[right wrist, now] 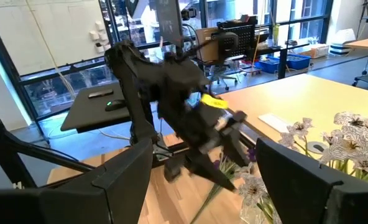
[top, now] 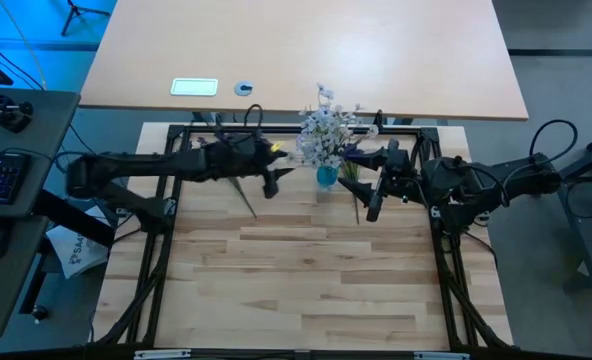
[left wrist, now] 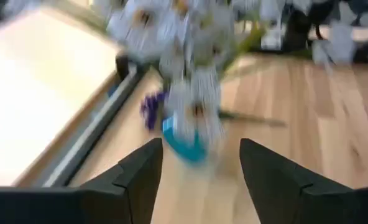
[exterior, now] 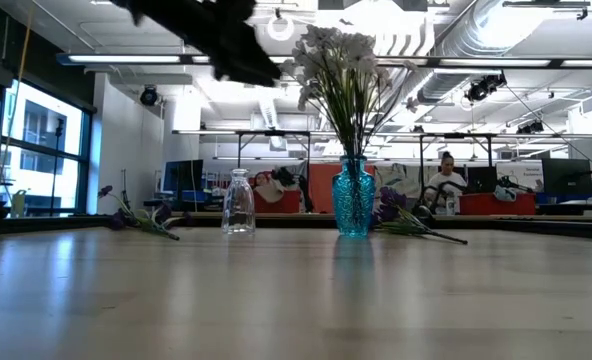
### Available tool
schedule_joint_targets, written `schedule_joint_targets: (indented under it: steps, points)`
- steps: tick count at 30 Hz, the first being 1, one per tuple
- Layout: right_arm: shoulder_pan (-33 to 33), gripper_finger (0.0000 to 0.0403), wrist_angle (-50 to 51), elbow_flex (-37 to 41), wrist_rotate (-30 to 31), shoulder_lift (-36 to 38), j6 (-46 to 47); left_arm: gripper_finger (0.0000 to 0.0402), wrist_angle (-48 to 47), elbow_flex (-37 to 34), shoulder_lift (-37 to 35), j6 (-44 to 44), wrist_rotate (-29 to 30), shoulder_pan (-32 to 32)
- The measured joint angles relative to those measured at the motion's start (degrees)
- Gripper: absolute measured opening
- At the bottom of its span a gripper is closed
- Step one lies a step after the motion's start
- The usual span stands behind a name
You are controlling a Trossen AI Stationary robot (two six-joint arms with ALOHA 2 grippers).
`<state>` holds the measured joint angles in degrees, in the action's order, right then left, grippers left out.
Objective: Sort flowers into vase by color
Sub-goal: Put the left purple flowers into the transparent vase
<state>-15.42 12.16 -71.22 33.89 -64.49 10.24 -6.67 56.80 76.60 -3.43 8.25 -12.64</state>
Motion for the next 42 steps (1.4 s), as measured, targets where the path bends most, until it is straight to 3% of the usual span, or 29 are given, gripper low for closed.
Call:
schedule_joint_targets:
  steps: [5,8,10,15,18,24,30,36,42]
  points:
    - [0.0,0.0281,0.0,0.0,0.0,0.0,0.3,0.0206,-15.7,-1.4,-8.0,9.6,0.3,1.3]
    - [0.0,0.0281,0.5,0.0,0.0,0.0,0.2,0.0202,-16.0,-7.9,-13.1,18.9,4.1,3.8]
    - [0.0,0.0281,1.3,0.0,0.0,0.0,0.4,0.02,-15.8,-13.6,-16.4,28.1,8.8,6.4]
    - [0.0,0.0281,5.9,0.0,-0.1,0.0,3.3,0.0198,-25.0,-24.2,-21.0,63.3,19.1,12.8]
    - [0.0,0.0281,8.8,0.0,-0.1,0.0,5.2,0.0197,-29.9,-27.0,-20.8,72.2,21.4,13.9]
    - [0.0,0.0281,10.7,0.0,-0.1,0.0,6.3,0.0197,-28.3,-29.0,-17.9,77.8,24.0,8.0]
    - [0.0,0.0281,10.7,0.0,-0.1,0.0,6.3,0.0197,-22.1,-29.0,-13.1,70.1,17.3,-0.3]
    - [0.0,0.0281,11.0,0.0,0.0,0.0,6.3,0.0197,-20.4,-26.3,-5.1,74.9,7.0,-8.0]
    - [0.0,0.0281,12.4,0.0,0.0,0.0,6.3,0.0197,-20.3,-22.1,1.9,73.8,6.4,-10.3]
